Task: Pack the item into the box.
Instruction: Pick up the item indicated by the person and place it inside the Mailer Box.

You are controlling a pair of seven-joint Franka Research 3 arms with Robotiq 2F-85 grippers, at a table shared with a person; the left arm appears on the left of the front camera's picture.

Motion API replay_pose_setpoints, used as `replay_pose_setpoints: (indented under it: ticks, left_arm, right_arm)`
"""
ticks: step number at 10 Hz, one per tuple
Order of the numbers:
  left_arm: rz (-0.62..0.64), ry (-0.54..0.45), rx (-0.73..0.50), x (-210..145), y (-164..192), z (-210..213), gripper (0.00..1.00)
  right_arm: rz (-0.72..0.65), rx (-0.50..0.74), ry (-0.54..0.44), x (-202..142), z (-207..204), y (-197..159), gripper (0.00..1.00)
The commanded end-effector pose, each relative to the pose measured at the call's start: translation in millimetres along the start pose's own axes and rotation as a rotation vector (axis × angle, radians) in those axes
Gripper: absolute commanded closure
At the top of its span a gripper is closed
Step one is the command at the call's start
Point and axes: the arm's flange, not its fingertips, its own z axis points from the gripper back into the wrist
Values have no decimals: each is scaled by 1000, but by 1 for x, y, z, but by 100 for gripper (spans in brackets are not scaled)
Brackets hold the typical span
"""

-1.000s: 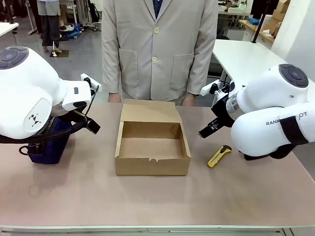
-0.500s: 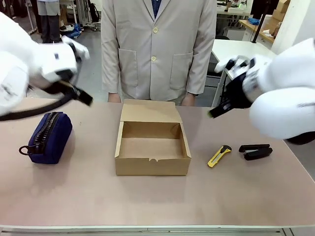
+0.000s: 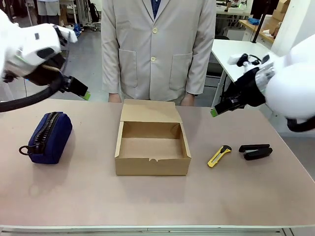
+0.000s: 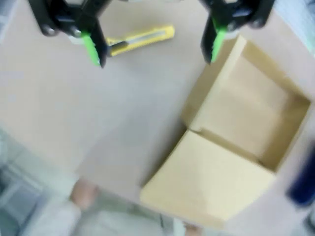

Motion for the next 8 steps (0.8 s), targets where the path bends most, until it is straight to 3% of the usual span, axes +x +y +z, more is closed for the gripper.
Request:
replay_pose_setpoints:
  ticks: [1,2,3,4,6,7,8]
  left_arm:
    - [304,67,-325,-17,64,53,0]
    - [406,-48,-553,-41,98,74,0]
    - [538,-144,-708,-73,132,86,0]
    - [653,-238,-802,-98,153,89,0]
    - [816,-415,-908,-149,167,83,0]
    - [864,-601,-951,-159,159,77,0]
    - [1095,-684,-820,-145,142,60,0]
  right_arm:
    - [-476,388,-130,-15,61,-63,0]
    - [-592,531,-244,-43,94,-89,0]
    - [-697,632,-412,-78,127,-118,0]
    - [-773,677,-513,-106,149,-140,0]
    - [-932,714,-569,-145,154,-186,0]
    - [-1032,697,-592,-153,143,-201,0]
    - [-1033,667,-591,-147,130,-199,0]
